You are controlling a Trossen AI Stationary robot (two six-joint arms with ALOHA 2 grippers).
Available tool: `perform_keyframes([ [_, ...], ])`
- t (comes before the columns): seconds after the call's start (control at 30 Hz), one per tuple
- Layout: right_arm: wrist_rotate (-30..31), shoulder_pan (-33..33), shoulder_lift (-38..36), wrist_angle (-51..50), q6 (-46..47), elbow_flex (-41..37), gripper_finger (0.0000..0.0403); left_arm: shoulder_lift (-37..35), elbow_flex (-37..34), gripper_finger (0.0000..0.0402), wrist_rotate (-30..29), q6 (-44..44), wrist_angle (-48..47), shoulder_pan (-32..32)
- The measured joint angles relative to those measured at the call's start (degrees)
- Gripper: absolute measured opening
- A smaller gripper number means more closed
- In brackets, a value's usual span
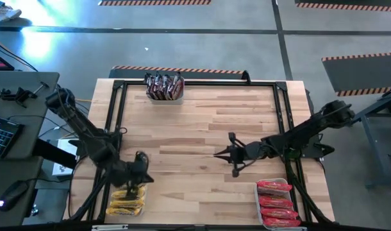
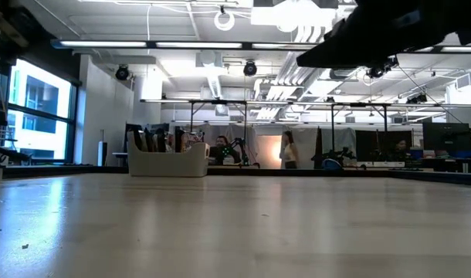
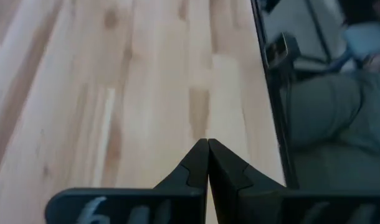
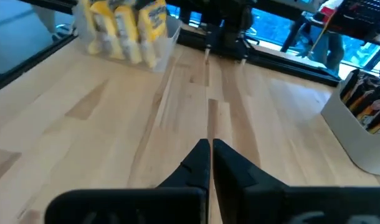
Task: Sort Maruchan noodles
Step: Return to Home position
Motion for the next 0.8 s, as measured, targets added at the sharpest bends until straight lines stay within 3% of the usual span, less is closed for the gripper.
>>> perform_keyframes([
  [0.23, -10.34, -0.88, -2.09, -1.54, -0.61, -0.01, 0.0000, -9.59, -13.60, 0.0000, 6.14, 12.29, 20.13, 11.39],
  [0.4, -18.36, -4.72, -4.93, -4.31, 0.44, -0.01, 0.0000, -14.43, -18.66, 0.0000, 11.78, 23.12, 28.22, 20.33],
  [0.6, -19.51, -6.20, -5.17, -5.62, 0.21, -0.22, 0.0000, -17.10, -25.33, 0.0000, 19.38, 29.41, 38.48, 31.12],
  [0.8, -19.01, -8.33, -6.74, 9.13, 1.83, -10.99, 0.0000, -17.05, -30.74, 0.0000, 25.22, 30.10, 47.45, 38.82],
])
